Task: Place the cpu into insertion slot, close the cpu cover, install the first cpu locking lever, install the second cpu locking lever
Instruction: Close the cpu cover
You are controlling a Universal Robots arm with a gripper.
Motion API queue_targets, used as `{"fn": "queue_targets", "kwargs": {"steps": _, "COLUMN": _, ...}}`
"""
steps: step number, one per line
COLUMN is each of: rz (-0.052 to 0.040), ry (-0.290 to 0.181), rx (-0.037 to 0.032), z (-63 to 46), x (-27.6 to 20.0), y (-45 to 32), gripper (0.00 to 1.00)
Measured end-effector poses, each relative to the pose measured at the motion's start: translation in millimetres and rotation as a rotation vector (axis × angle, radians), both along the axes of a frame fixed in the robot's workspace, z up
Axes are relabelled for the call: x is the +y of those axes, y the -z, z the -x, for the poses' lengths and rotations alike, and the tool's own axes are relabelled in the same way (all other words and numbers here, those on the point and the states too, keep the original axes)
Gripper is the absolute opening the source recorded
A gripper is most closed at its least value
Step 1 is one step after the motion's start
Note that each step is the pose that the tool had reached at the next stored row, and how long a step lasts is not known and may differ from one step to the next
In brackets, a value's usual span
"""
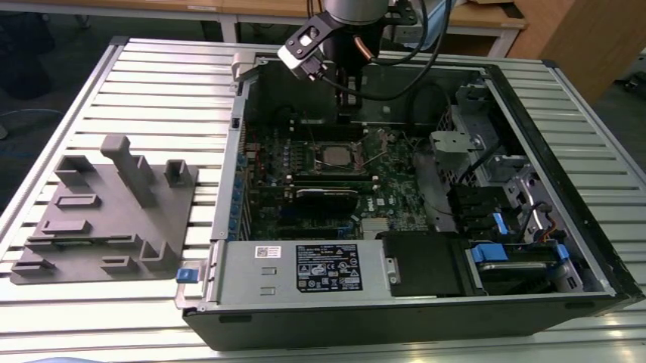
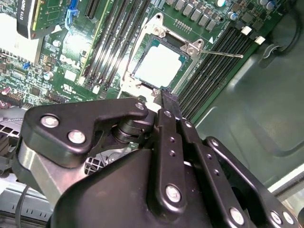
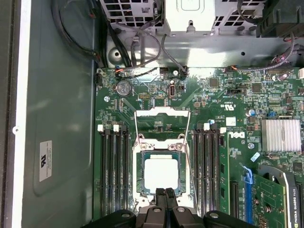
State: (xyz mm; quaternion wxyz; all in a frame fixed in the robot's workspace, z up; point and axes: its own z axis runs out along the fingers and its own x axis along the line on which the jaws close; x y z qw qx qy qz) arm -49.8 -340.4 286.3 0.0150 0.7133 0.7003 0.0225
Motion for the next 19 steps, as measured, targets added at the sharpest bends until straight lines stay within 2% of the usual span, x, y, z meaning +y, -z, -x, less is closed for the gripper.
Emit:
{"fn": "queue_targets", "kwargs": {"steps": 7, "rz": 0.0001, "ry": 0.000, "rx": 0.0000, "z": -2.6, "x": 0.0, "y": 0.0, "gripper": 0.11}}
{"fn": "queue_targets", "kwargs": {"steps": 19, "rz": 0.0000, "ry": 0.000, "rx": 0.0000, "z": -16.9, "x": 0.0, "y": 0.0, "gripper": 0.11}}
